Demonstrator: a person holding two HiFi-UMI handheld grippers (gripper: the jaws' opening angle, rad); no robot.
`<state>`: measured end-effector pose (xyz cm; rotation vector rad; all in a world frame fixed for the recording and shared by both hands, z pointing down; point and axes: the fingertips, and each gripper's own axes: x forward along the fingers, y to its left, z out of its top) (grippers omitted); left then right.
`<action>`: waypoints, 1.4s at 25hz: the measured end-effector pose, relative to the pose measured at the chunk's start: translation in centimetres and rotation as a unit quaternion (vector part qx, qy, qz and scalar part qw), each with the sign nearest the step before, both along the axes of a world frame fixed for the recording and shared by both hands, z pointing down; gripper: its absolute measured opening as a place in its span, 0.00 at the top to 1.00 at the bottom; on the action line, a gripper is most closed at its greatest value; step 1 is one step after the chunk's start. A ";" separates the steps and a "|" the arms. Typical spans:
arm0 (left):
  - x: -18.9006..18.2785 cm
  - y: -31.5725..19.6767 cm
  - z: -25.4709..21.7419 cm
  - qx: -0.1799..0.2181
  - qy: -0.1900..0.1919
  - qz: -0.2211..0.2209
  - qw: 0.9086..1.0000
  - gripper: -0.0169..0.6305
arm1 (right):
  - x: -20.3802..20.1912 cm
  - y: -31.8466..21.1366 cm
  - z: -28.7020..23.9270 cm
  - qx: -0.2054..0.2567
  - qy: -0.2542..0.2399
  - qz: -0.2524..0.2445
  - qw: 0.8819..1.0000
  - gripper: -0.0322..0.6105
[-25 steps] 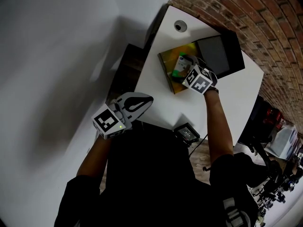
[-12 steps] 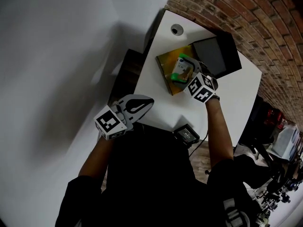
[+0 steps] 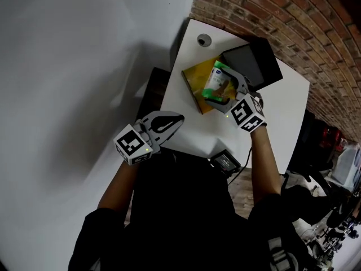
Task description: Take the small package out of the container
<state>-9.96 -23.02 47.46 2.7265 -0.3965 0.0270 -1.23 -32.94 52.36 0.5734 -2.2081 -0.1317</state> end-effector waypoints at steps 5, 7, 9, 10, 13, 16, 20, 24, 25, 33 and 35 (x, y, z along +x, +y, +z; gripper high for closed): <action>-0.1 -0.4 -1.3 0.025 -0.002 -0.008 1.000 0.95 | 0.0 1.1 -4.1 0.038 -0.045 0.003 0.998 0.24; -0.3 -0.6 -2.1 0.032 -0.004 -0.014 0.999 0.95 | 0.1 1.7 -6.0 0.053 -0.071 0.005 0.996 0.24; -0.6 -0.9 -2.8 0.037 -0.006 -0.023 0.999 0.95 | 0.0 2.3 -8.0 0.068 -0.101 0.007 0.993 0.24; -0.7 -0.9 -3.2 0.040 -0.006 -0.028 0.999 0.95 | 0.0 2.7 -9.1 0.076 -0.116 0.005 0.990 0.24; -1.0 -1.0 -4.3 0.048 -0.005 -0.038 0.998 0.95 | -0.2 3.8 -12.1 0.104 -0.149 -0.005 0.983 0.24; -1.0 -0.6 -5.5 0.056 -0.001 -0.042 0.998 0.95 | 0.1 5.0 -15.4 0.130 -0.187 -0.010 0.974 0.24; -0.6 0.0 -7.8 0.073 0.005 -0.041 0.996 0.95 | 0.6 7.5 -19.2 0.147 -0.246 -0.011 0.958 0.24; -0.4 0.4 -9.7 0.090 0.009 -0.040 0.995 0.95 | 0.8 10.0 -22.3 0.158 -0.309 -0.018 0.938 0.24; -0.4 0.5 -10.2 0.095 0.011 -0.040 0.995 0.95 | 0.8 10.5 -23.1 0.162 -0.325 -0.020 0.932 0.24; 0.2 1.8 -13.8 0.127 0.020 -0.031 0.991 0.95 | 3.5 14.3 -28.6 0.186 -0.419 -0.014 0.889 0.24; 0.3 2.2 -14.3 0.130 0.023 -0.029 0.991 0.95 | 4.1 15.4 -29.5 0.185 -0.444 -0.015 0.876 0.24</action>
